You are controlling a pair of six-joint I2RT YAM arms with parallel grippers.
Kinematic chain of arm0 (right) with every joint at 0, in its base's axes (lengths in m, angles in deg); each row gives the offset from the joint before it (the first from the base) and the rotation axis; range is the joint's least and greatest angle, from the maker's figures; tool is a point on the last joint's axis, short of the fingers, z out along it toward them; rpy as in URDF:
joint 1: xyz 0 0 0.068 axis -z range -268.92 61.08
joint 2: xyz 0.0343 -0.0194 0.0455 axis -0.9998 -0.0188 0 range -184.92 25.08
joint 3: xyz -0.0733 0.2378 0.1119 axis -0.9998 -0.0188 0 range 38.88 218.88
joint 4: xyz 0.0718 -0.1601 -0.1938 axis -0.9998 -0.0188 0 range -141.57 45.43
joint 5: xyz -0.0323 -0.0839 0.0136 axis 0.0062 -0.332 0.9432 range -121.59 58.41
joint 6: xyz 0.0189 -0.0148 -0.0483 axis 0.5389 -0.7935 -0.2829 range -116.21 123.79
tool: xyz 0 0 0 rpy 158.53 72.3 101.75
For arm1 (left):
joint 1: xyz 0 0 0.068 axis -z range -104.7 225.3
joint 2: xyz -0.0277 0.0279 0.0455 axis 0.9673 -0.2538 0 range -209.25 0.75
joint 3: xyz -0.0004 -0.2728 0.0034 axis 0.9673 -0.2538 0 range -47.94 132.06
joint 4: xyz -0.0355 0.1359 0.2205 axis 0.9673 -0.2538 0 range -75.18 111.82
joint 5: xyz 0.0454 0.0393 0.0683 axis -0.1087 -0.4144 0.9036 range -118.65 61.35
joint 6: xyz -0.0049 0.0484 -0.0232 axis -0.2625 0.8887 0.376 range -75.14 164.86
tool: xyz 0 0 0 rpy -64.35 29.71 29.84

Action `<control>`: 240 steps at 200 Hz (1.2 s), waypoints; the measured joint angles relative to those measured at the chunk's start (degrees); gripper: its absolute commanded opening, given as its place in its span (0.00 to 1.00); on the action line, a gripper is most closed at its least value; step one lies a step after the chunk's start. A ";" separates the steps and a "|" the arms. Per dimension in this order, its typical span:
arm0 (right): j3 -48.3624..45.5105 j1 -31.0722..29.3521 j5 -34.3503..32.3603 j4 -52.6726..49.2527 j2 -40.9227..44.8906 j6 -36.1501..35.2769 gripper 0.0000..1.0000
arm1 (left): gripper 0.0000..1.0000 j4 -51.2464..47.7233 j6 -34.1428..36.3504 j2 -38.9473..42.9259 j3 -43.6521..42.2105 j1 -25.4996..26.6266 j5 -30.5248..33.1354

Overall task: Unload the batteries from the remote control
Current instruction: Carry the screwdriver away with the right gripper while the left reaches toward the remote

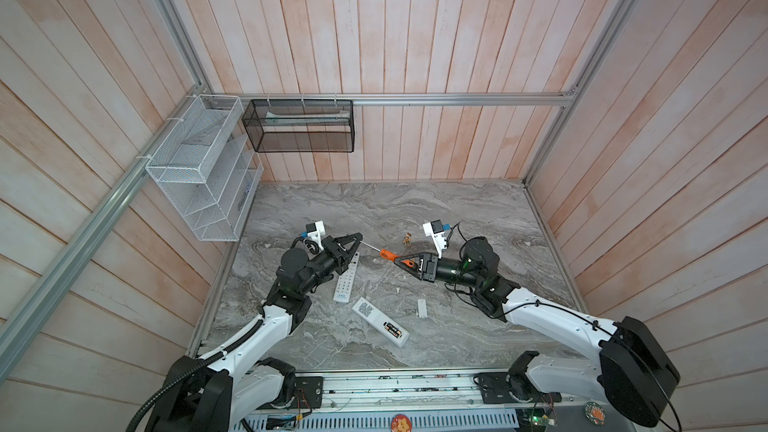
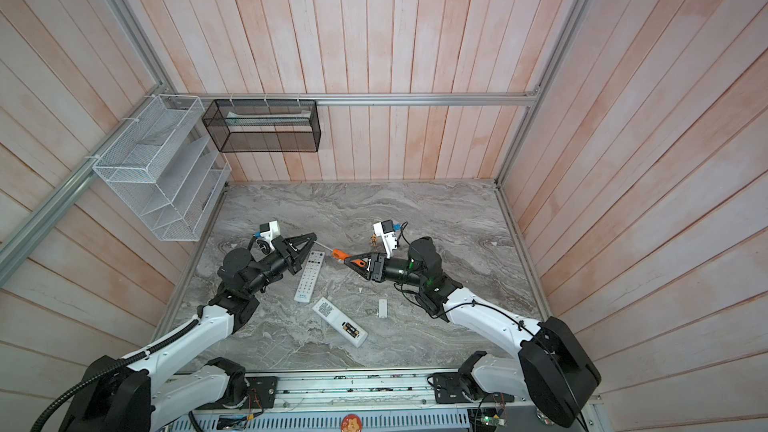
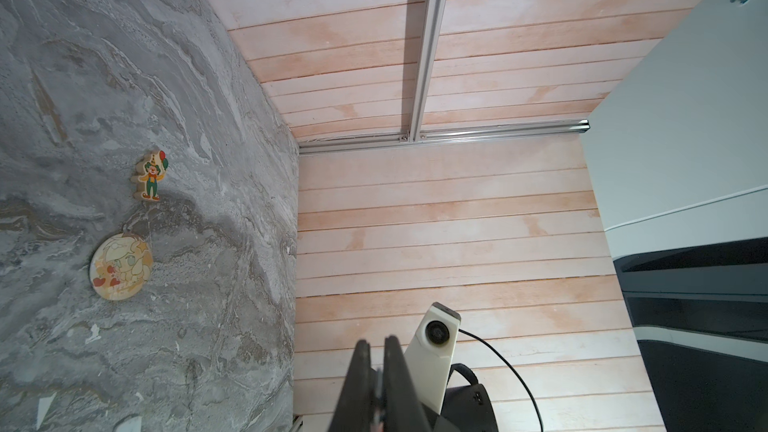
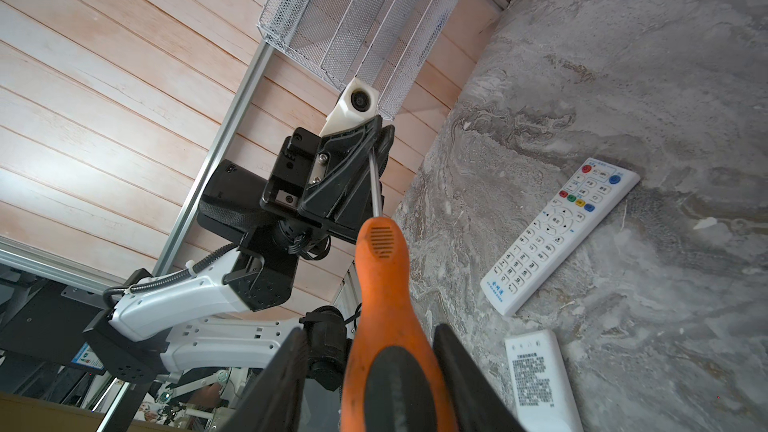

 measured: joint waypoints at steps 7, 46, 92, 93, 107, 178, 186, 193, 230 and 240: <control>0.00 0.00 0.00 0.00 0.00 0.07 0.42 | 0.00 0.11 -0.22 0.00 0.00 0.00 -0.02; -0.04 0.00 -0.28 0.13 0.02 0.22 0.11 | 0.00 0.76 -0.92 0.00 0.00 0.00 -0.04; -0.07 0.07 -1.42 -2.03 1.38 -0.66 0.00 | 0.44 -1.68 0.26 1.14 -0.02 -0.02 -0.26; -0.07 0.11 -1.46 -2.12 1.49 -0.72 0.00 | 0.46 -1.88 0.39 1.22 -0.02 -0.04 -0.24; -0.07 1.27 -2.16 -3.93 3.61 -1.42 0.00 | 0.70 -6.34 3.23 3.23 -0.11 -0.57 -0.39; 10.56 18.14 -4.70 -38.01 11.63 -17.11 0.00 | 1.00 -47.45 39.54 3.78 14.97 -0.70 -3.67; 12.00 19.43 -4.98 -41.51 11.63 -19.08 0.00 | 1.00 -51.74 46.01 0.50 18.60 1.42 -3.30; 13.20 20.52 -5.20 -44.50 11.63 -20.70 0.00 | 1.00 -54.49 50.53 -1.77 20.98 3.21 -2.82; 18.05 26.64 -5.68 -55.56 10.97 -27.06 0.00 | 1.00 -67.98 82.14 -11.78 29.53 13.49 3.15; 18.71 28.52 -5.51 -56.96 10.95 -28.22 0.00 | 0.99 -71.23 90.51 -13.33 30.71 15.26 4.11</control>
